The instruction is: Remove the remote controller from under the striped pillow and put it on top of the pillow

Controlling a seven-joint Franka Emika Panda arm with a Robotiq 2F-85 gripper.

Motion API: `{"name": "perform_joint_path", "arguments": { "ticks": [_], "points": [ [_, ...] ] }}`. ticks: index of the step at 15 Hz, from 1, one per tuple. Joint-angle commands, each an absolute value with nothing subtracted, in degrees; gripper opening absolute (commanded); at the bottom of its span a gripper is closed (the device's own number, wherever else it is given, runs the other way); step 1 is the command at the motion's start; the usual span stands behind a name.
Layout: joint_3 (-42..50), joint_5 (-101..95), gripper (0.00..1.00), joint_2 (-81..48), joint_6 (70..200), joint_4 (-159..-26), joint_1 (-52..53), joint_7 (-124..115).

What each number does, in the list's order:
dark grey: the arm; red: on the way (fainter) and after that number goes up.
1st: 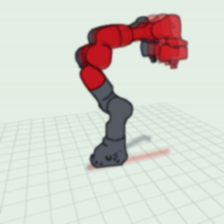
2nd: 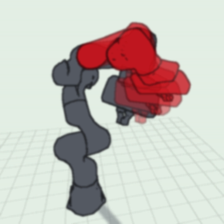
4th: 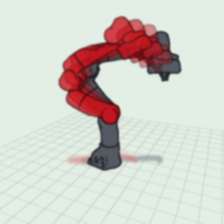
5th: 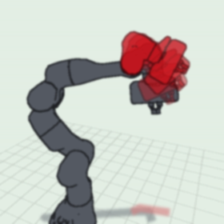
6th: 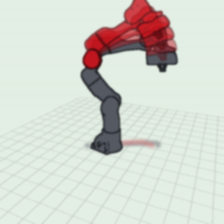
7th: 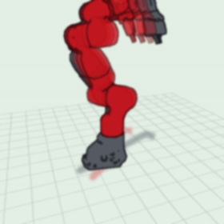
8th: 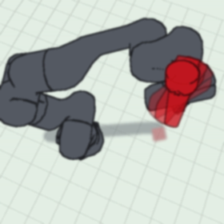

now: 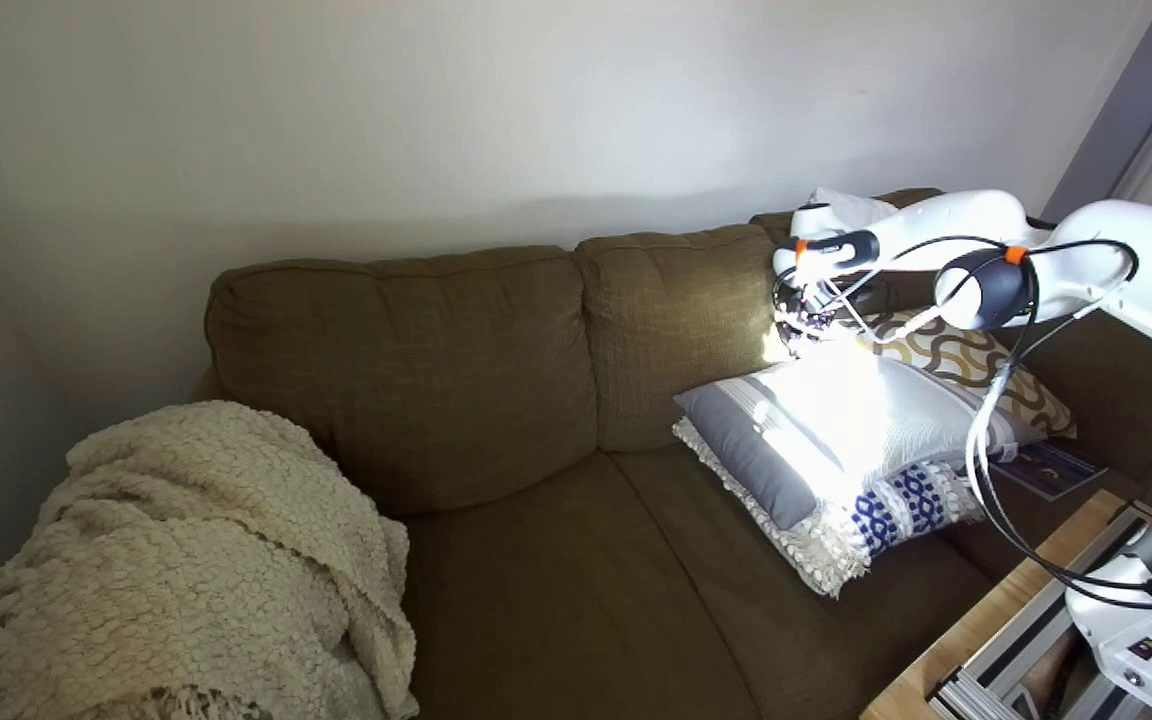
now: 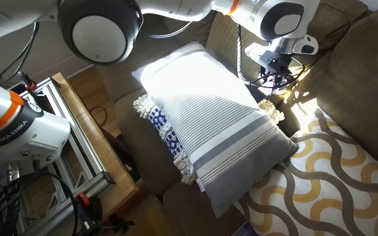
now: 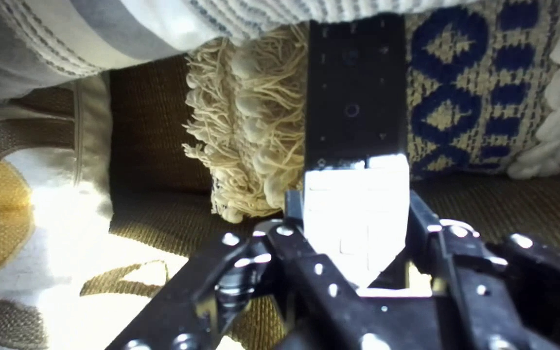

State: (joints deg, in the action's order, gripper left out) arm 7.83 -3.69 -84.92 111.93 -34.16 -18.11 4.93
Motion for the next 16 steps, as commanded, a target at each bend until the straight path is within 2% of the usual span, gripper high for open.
{"name": "perform_joint_path", "arguments": {
  "ticks": [1, 12, 14, 15, 16],
  "points": [
    [8.2, -4.5, 0.26, -86.1, 109.1, -30.0, -17.9, 4.3],
    [8.5, -4.8, 0.26, -86.3, 103.4, -23.0, -15.6, 1.9],
    [8.4, -4.7, 0.26, -84.3, 105.5, -26.3, -15.3, 1.5],
    [8.4, -4.7, 0.76, -84.2, 105.4, -26.4, -15.2, 1.2],
    [8.4, -4.8, 0.77, -84.2, 105.4, -26.4, -15.1, 1.1]
  ]
}}
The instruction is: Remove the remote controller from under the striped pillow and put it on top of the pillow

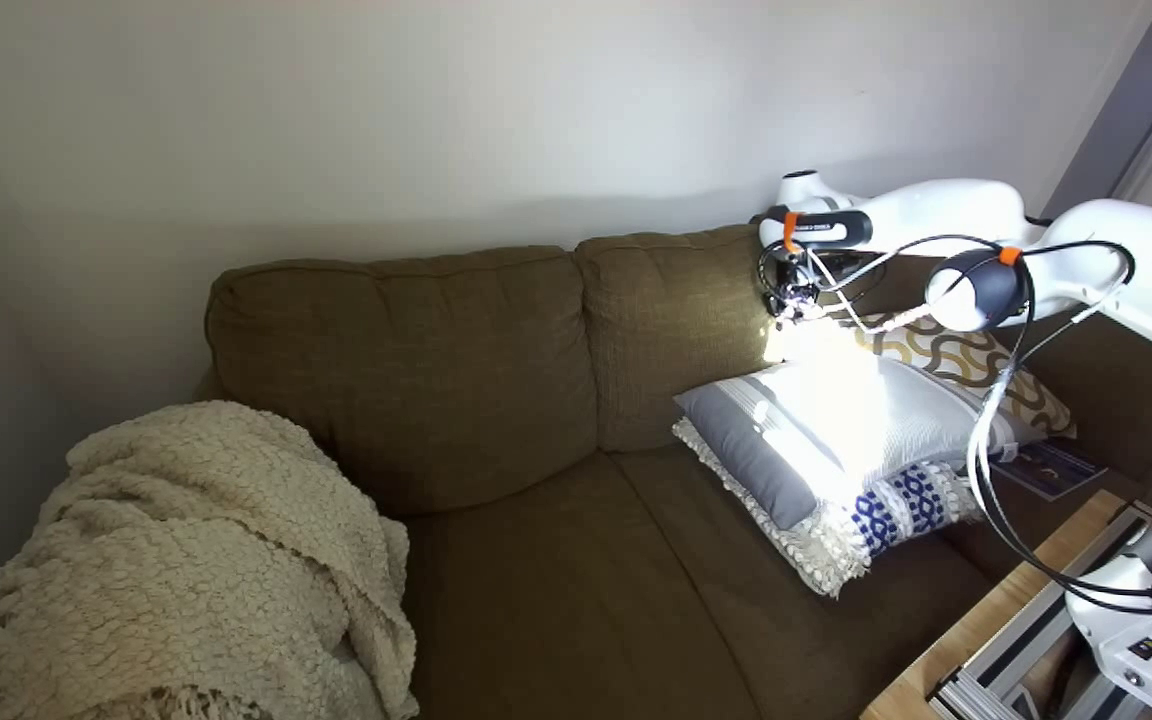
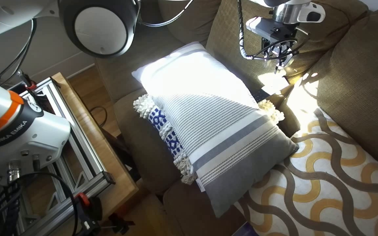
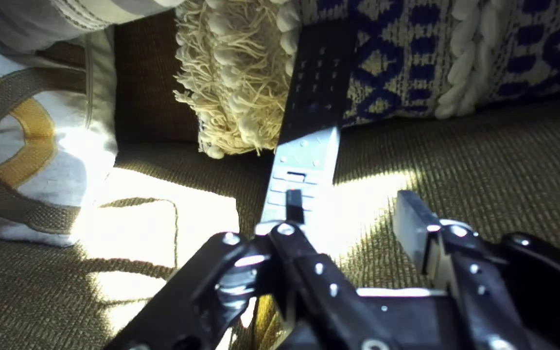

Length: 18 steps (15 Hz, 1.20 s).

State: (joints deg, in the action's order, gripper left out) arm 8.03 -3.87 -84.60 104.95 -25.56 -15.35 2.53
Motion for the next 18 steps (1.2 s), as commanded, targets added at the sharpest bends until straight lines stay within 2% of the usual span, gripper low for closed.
{"name": "perform_joint_path", "arguments": {
  "ticks": [1, 3, 4, 18],
  "points": [
    [8.5, -4.9, 0.82, -84.2, 105.3, -26.5, -15.1, 1.1],
    [8.5, -4.7, 0.97, -84.7, 105.2, -26.9, -15.7, 1.4],
    [8.2, -4.5, 1.00, -85.1, 105.8, -27.1, -16.1, 2.4],
    [8.4, -4.3, 1.00, -85.6, 120.2, -37.5, -17.5, -5.5]
  ]
}}
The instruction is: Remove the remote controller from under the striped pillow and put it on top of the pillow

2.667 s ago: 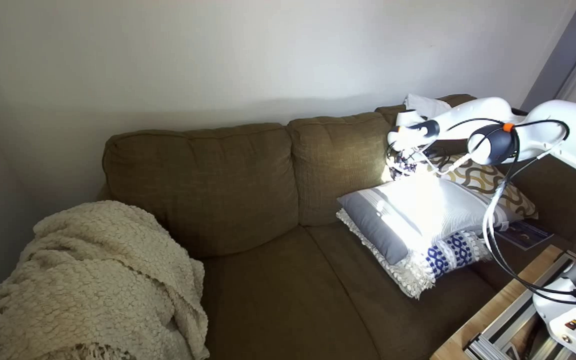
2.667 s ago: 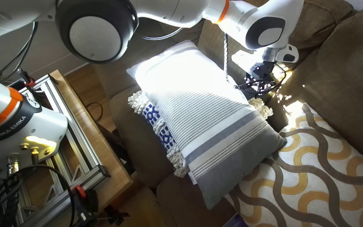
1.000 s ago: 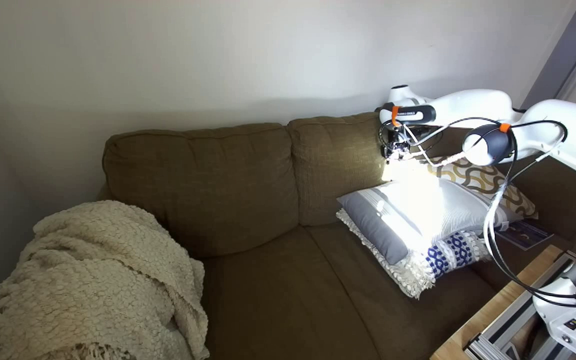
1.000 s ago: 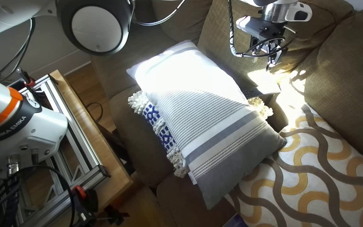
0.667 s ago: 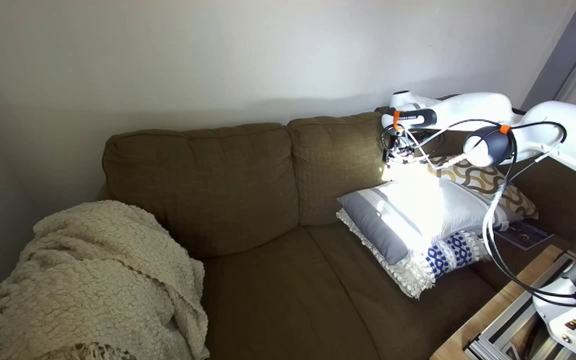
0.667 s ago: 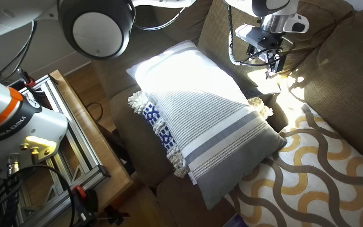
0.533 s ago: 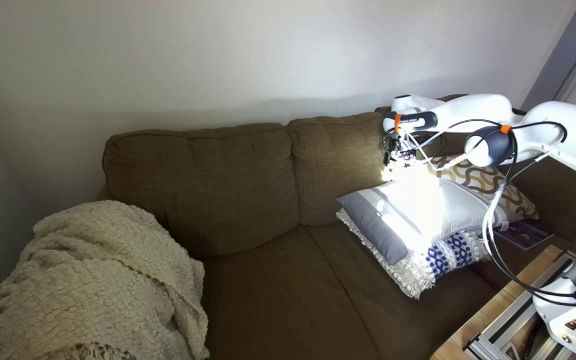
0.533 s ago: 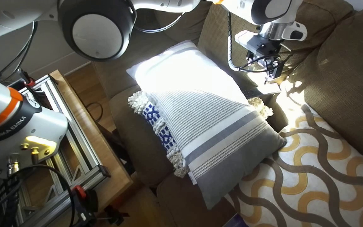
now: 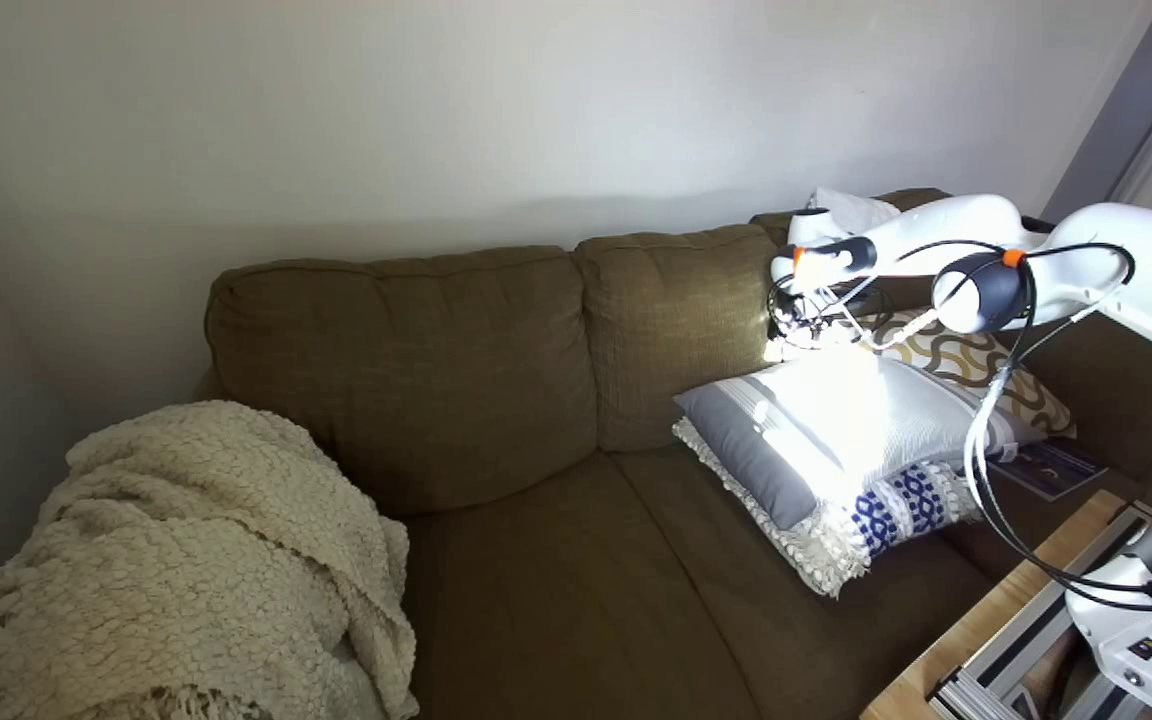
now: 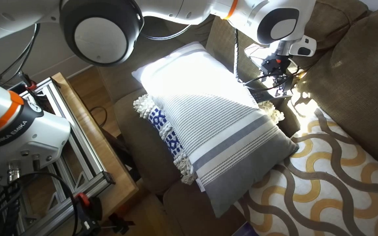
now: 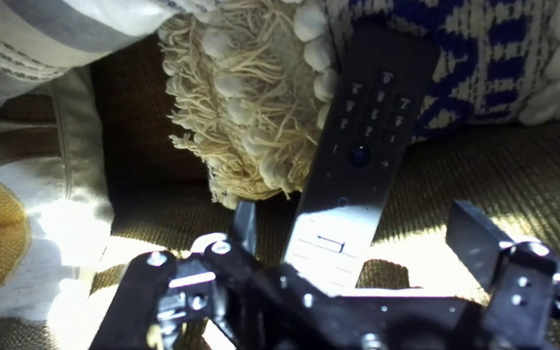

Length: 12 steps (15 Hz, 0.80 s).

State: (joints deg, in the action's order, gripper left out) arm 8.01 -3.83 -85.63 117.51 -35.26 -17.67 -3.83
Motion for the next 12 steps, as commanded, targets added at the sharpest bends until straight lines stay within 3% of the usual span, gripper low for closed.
{"name": "perform_joint_path", "arguments": {
  "ticks": [1, 12],
  "points": [
    [8.4, -4.4, 1.00, -85.6, 120.4, -38.1, -17.5, -5.5],
    [8.2, -3.8, 1.00, -85.7, 121.3, -39.6, -17.4, -4.3]
  ]
}}
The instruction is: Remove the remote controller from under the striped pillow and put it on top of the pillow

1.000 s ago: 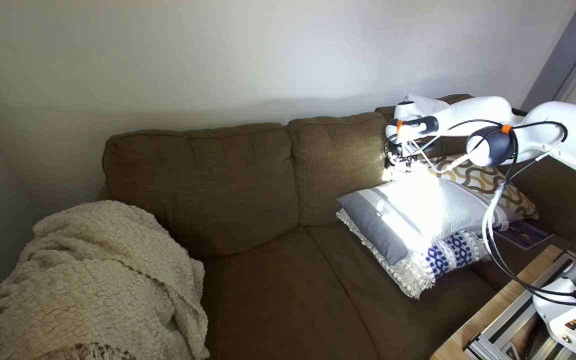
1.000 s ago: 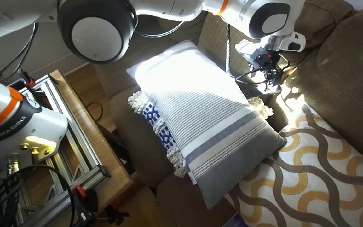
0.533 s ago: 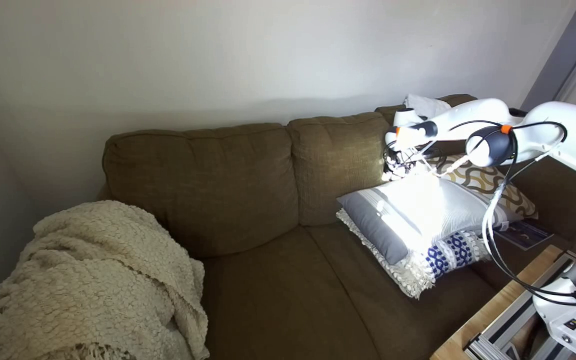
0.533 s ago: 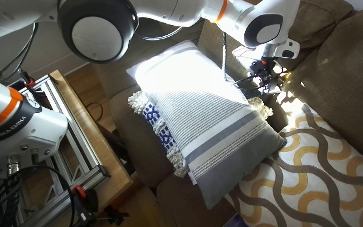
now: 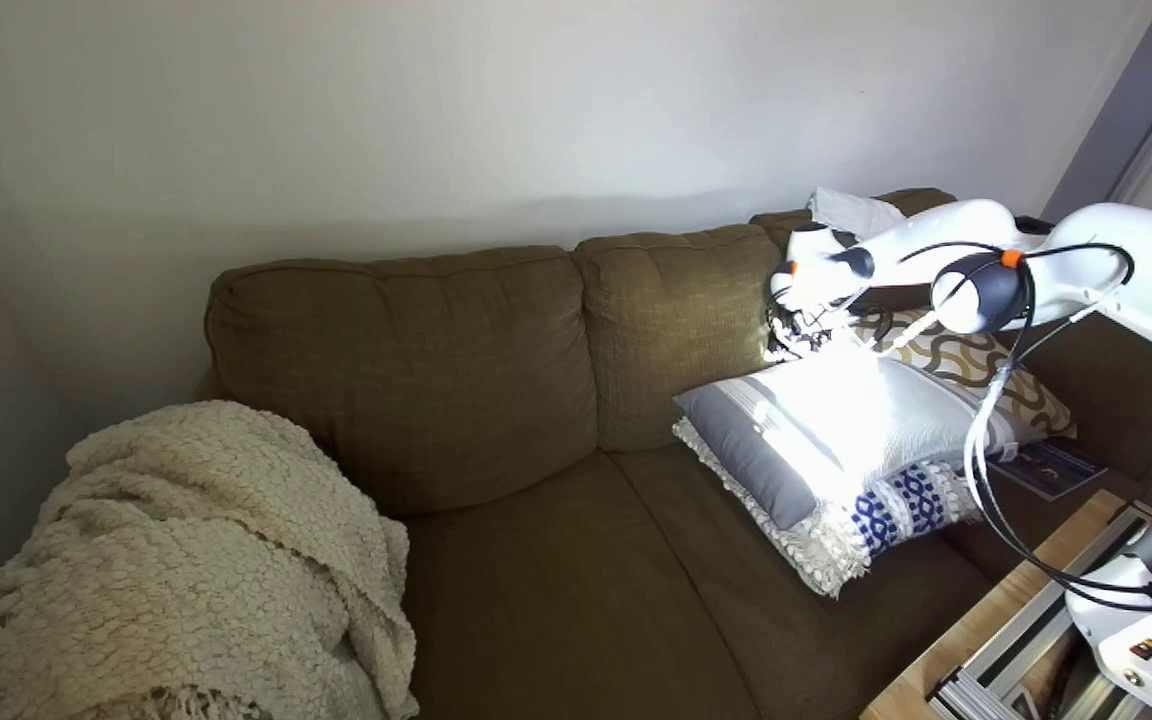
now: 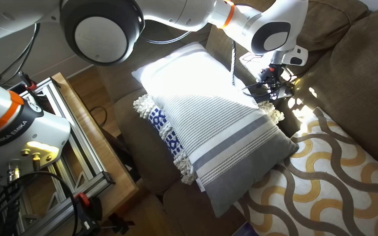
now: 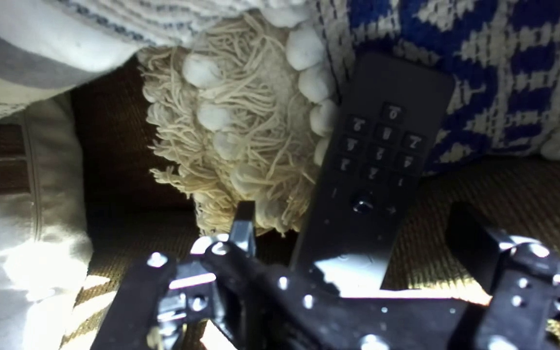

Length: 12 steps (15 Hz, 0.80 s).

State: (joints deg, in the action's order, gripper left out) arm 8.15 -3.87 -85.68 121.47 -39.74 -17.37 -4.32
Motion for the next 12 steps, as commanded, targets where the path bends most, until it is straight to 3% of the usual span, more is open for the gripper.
{"name": "perform_joint_path", "arguments": {
  "ticks": [1, 12],
  "points": [
    [8.1, -3.9, 1.00, -85.7, 122.4, -40.0, -17.5, -3.9],
    [8.5, -4.0, 1.00, -85.6, 130.1, -43.8, -17.4, -4.3]
  ]
}}
